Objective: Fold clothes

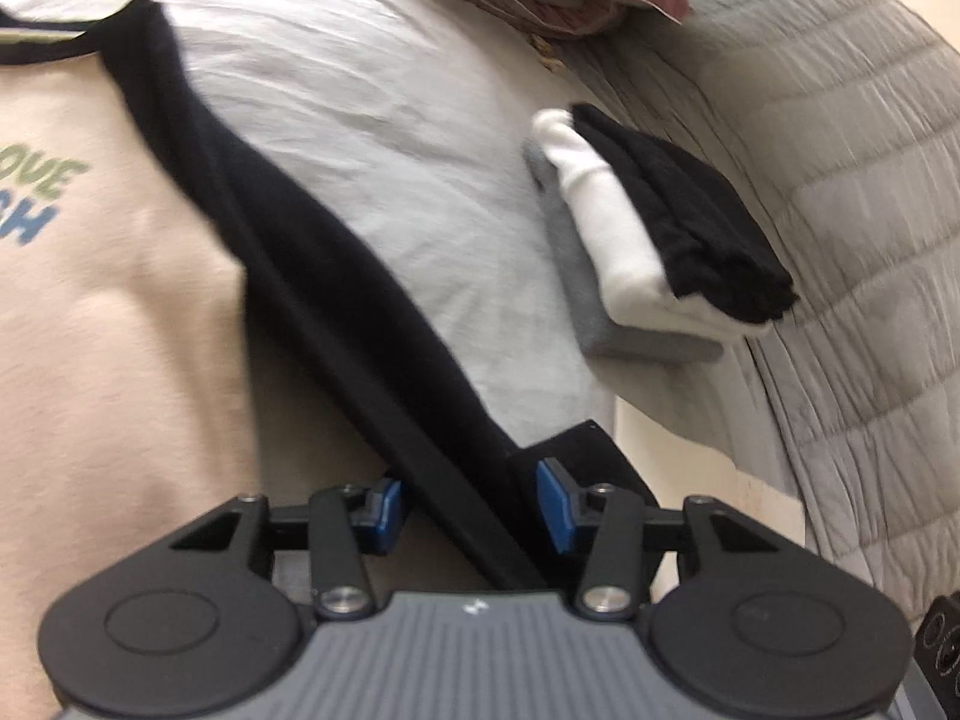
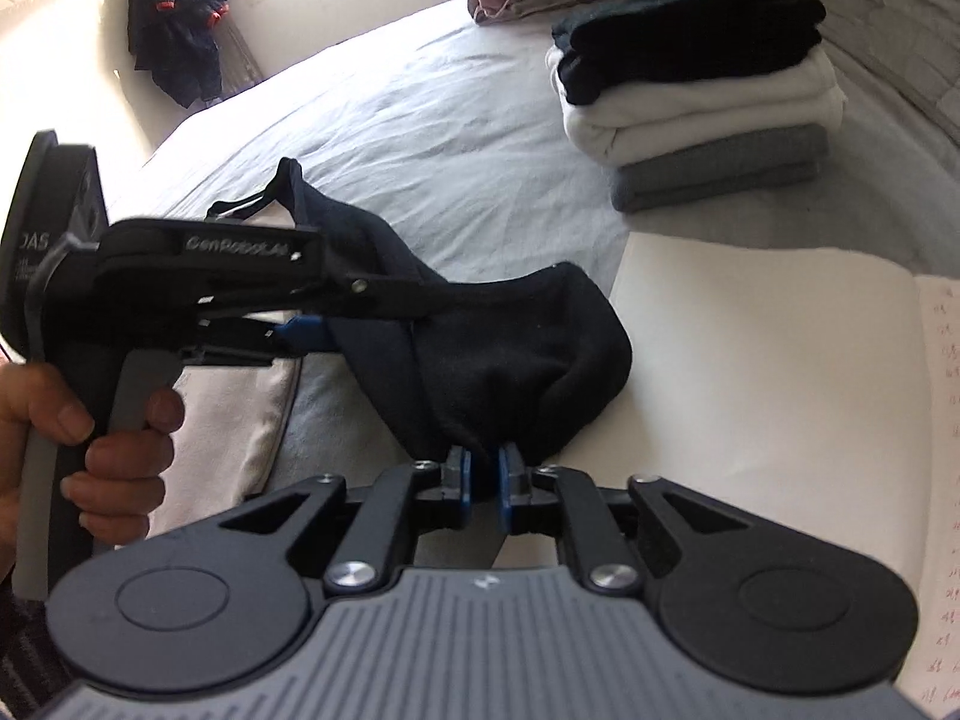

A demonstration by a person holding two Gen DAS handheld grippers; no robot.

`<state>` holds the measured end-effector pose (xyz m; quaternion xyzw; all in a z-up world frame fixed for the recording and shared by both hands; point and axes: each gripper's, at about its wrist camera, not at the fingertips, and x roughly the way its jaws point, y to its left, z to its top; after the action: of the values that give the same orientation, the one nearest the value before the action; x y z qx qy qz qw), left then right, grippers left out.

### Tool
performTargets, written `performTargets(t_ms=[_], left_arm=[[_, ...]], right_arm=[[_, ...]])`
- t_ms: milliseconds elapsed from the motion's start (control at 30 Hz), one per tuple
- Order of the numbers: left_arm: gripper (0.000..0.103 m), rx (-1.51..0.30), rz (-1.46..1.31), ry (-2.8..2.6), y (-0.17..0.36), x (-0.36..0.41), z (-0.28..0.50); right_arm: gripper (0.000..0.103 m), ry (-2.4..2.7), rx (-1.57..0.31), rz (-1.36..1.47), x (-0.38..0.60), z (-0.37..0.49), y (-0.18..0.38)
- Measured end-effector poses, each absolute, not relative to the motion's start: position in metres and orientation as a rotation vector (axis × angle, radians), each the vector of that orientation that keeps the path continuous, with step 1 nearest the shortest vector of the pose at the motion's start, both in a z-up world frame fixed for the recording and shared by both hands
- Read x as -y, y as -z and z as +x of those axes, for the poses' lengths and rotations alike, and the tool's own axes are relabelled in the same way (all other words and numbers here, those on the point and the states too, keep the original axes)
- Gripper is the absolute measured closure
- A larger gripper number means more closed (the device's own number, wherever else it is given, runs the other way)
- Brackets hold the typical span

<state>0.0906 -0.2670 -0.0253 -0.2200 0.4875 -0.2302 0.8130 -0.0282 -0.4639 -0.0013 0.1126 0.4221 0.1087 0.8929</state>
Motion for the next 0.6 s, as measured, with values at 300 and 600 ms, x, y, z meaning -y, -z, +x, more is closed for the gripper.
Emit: performTargets(t_ms=[300, 600], left_arm=[[0.061, -1.027, -0.531, 0.41, 0.025, 0.248, 0.101], [0.061, -0.953, -0.544, 0.347, 0.01, 0.212, 0.12]], right_arm=[[0.086, -0.159, -0.804, 0.162, 0.449, -0.005, 0.0], [0.089, -0.115, -0.792, 0.162, 0.444, 0.018, 0.007]])
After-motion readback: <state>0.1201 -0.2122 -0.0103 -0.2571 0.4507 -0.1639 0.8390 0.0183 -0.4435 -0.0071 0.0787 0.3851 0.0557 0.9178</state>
